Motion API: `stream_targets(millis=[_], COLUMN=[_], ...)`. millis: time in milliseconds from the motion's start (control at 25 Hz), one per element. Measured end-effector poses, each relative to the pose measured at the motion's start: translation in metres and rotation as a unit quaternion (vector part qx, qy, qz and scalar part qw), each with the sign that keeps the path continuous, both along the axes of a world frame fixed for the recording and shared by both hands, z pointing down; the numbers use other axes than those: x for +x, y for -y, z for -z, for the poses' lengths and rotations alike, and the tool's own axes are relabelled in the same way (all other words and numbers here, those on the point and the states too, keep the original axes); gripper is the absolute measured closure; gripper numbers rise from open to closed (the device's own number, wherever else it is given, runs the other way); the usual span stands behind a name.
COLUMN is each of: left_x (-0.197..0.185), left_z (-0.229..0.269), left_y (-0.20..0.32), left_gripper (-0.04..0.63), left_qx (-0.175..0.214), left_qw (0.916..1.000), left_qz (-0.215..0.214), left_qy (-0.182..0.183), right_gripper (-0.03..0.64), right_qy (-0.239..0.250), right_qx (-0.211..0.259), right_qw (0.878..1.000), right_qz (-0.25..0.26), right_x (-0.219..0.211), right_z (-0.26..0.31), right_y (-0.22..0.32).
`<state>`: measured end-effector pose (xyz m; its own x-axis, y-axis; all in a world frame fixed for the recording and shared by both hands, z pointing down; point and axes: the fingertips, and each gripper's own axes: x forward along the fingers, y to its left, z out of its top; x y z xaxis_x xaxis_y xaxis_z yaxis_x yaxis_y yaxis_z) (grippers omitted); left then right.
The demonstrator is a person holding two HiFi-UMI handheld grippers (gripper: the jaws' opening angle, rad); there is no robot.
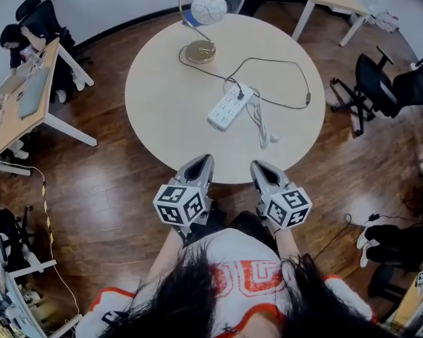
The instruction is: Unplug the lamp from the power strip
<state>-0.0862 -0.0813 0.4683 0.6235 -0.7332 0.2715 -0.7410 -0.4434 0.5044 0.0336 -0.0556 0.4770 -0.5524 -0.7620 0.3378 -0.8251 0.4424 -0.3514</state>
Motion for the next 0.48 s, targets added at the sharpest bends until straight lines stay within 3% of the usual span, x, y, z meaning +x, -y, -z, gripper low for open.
stream_targets(millis=[280, 480], left_x=[0.008, 0.012], left_z=[-0.007, -0.011], left_y=[0.012, 0.018], left_gripper=[0.595, 0.595], left_qx=[-0.014, -0.024], left_qw=[0.9998, 0.9997], left_qz=[-0.011, -0.008], left_qy=[-0.007, -0.002], right_gripper=[0.617, 0.617], right_qy=[-0.016, -0.012], right_qx=[-0.014, -0.023], right_qw=[0.999, 1.000], right_qz=[-0.026, -0.012], right_x=[0.021, 0.026], right_z=[-0.002, -0.006], right_y=[0.005, 0.021])
